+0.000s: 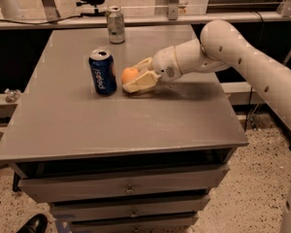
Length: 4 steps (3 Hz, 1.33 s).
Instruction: Move orange near pepsi can
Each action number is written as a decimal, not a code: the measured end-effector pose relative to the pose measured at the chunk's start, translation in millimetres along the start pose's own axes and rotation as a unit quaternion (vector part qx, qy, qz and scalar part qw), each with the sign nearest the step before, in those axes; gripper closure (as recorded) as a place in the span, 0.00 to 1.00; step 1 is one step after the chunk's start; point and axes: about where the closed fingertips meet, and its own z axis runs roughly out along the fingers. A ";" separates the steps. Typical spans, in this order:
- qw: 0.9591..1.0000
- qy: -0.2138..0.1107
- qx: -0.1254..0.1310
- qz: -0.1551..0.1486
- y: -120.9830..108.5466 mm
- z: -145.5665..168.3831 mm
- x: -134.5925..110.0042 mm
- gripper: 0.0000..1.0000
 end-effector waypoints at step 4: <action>1.000 -0.002 -0.023 0.002 8.1 9.9 2.7 0.00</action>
Offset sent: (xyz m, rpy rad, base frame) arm -0.0055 0.0033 -0.0055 0.0134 0.0174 0.0255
